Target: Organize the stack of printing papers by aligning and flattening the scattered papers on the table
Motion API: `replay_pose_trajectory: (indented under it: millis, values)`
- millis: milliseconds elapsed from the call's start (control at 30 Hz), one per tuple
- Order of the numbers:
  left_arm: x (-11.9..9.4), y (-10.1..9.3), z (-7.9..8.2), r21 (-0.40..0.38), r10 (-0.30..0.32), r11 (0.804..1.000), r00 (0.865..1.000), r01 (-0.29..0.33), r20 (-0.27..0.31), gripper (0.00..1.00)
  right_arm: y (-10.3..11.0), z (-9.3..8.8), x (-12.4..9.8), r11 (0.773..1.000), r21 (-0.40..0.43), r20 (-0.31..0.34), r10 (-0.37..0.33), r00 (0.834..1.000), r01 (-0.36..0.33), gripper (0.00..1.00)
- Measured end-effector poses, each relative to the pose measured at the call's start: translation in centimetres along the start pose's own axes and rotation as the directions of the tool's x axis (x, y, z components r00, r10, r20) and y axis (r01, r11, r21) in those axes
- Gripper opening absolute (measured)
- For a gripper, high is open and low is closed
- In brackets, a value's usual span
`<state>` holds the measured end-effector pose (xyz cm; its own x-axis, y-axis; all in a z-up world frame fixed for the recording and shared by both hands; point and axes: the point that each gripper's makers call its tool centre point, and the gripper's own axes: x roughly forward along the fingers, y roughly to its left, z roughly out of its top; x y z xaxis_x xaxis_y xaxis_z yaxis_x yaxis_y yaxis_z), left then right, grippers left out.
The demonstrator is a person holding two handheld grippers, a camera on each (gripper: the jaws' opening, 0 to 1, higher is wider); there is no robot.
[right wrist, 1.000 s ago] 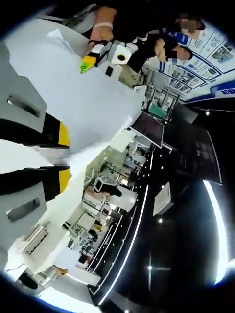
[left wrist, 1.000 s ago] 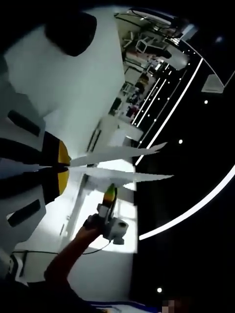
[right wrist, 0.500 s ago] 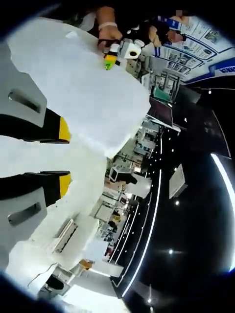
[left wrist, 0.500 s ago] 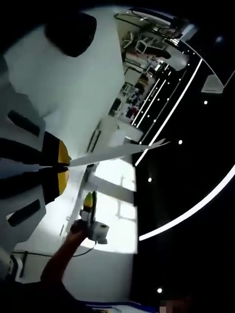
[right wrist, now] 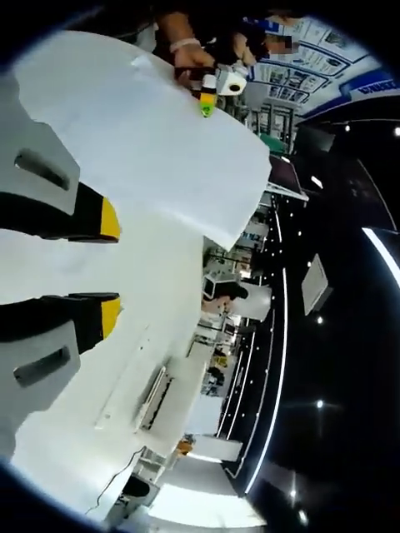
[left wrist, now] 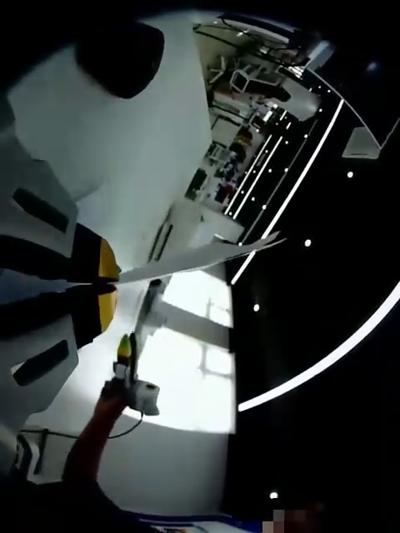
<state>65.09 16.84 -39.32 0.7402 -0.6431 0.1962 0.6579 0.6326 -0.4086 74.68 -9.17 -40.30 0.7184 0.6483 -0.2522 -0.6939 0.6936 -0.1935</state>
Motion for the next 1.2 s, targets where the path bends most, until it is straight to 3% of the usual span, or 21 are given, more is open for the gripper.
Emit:
replay_pose_trajectory:
  millis: [867, 1200]
  values:
    - [0.0, 0.3, -0.1, 0.004, 0.003, 1.000, 1.000, -0.003, -0.006, 0.07, 0.0, -5.6, 3.2, 0.996, 0.074, -0.104, 0.065, 0.992, -0.057, 0.24]
    - [0.0, 0.3, -0.1, 0.003, 0.003, 1.000, 1.000, -0.003, -0.007, 0.07, 0.3, -6.4, 4.4, 0.993, 0.094, -0.129, 0.082, 0.988, -0.070, 0.24]
